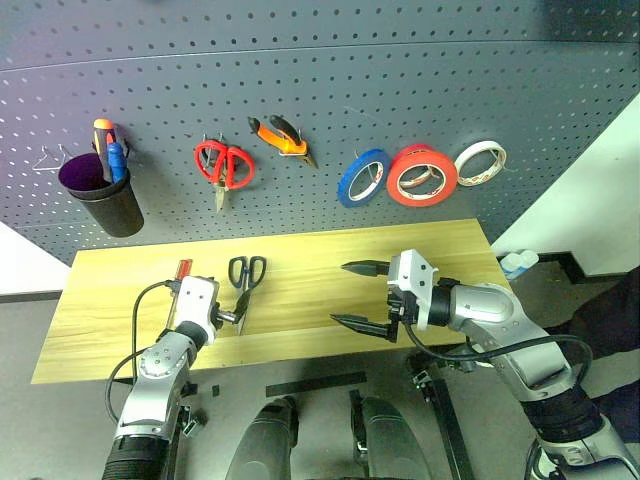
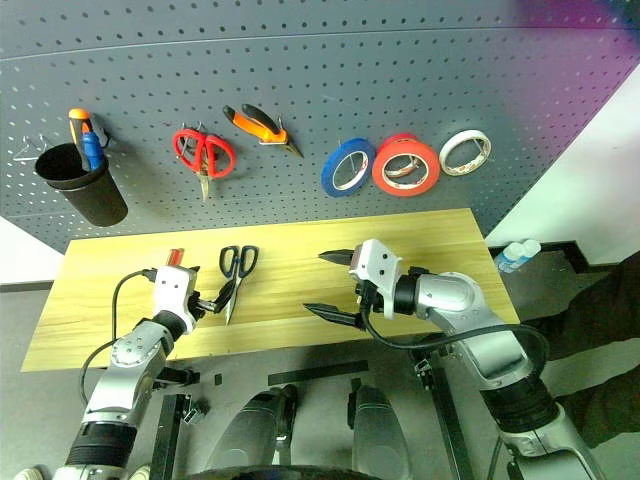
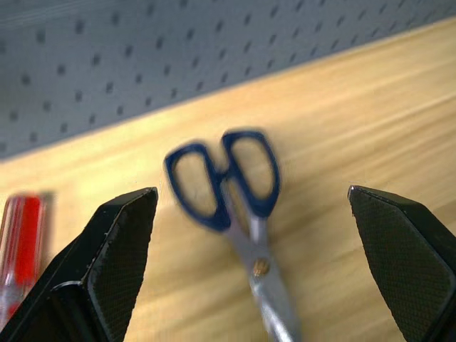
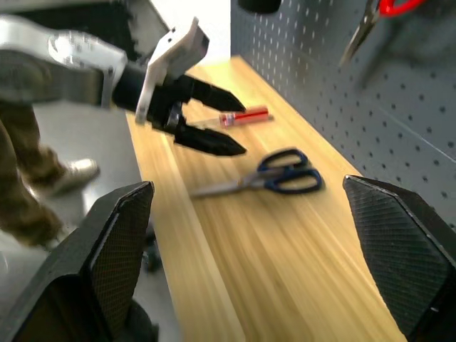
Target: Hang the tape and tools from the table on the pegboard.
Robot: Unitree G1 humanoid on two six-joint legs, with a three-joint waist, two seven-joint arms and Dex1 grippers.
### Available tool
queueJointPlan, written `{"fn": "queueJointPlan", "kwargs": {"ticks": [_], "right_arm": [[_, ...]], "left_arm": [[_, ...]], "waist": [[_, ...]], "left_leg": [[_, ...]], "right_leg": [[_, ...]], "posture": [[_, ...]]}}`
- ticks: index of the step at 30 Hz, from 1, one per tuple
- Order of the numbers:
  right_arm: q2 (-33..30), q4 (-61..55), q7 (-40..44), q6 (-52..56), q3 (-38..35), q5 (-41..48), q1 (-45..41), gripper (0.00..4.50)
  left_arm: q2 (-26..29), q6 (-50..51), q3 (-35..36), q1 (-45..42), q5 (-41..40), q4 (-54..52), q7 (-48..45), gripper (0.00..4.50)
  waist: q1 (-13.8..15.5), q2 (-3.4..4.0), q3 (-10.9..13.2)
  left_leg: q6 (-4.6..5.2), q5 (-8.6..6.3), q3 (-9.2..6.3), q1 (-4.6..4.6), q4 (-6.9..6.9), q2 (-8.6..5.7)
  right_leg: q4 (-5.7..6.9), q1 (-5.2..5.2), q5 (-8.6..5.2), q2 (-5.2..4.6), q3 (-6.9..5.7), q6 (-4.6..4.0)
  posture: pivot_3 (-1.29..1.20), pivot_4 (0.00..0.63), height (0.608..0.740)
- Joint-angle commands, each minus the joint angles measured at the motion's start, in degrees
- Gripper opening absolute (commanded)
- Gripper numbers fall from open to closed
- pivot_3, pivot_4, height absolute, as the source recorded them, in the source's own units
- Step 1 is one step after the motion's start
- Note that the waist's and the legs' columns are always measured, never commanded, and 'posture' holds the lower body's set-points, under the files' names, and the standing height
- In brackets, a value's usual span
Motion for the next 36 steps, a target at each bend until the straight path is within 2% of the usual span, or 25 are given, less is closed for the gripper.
{"fn": "queueJointPlan", "kwargs": {"ticks": [1,5,15,20,28,36], "right_arm": [[0.63,0.44,0.72,-3.67,0.51,-1.90,-0.56,4.46],[1.85,1.15,0.88,-4.38,0.76,-2.60,-1.10,4.46],[2.33,0.79,0.89,-5.56,0.74,-3.84,-0.31,4.46],[2.42,-0.94,0.37,-5.30,0.96,-4.28,1.30,4.46],[2.58,-2.88,-0.54,-4.35,1.16,-4.34,2.86,4.46],[3.27,-3.87,-1.57,-3.34,1.64,-4.53,3.14,4.46]], "left_arm": [[-0.66,3.96,-0.17,-1.52,1.57,0.55,3.00,4.50],[-1.64,7.65,0.03,-3.80,1.62,2.39,4.49,4.50],[-4.75,24.48,-3.13,-14.01,5.78,8.55,11.74,4.50],[-5.26,30.85,-3.71,-18.86,5.55,12.99,11.78,4.50],[-6.46,34.10,-2.69,-23.29,4.53,15.69,12.13,4.50],[-7.72,36.74,0.23,-29.16,3.95,24.48,15.58,4.50]], "waist": [[0.03,0.01,-0.01],[0.08,-0.01,-0.02],[0.98,-0.02,-0.06],[1.11,-0.02,-0.05],[1.06,-0.03,-0.05],[0.94,-0.03,-0.05]], "left_leg": [[0.00,0.00,-0.01,0.00,0.06,0.00],[0.06,-0.04,-0.01,-0.01,0.30,0.00],[0.08,-0.05,0.00,-0.01,0.42,-0.05],[0.08,-0.05,-0.02,-0.01,0.41,-0.04],[0.08,-0.06,-0.02,-0.02,0.42,-0.04],[0.09,-0.06,-0.02,-0.01,0.43,-0.05]], "right_leg": [[0.00,0.02,0.01,0.01,0.00,0.02],[0.00,0.15,0.06,0.01,0.00,0.10],[0.00,0.21,0.11,0.04,0.00,0.17],[0.01,0.21,0.12,0.04,-0.01,0.18],[0.00,0.20,0.12,-0.01,-0.01,0.18],[0.01,0.21,0.12,-0.01,-0.01,0.20]], "posture": [[0.02,0.165,0.740],[0.02,0.164,0.740],[0.01,0.180,0.740],[-0.01,0.193,0.740],[-0.02,0.204,0.740],[-0.03,0.210,0.740]]}}
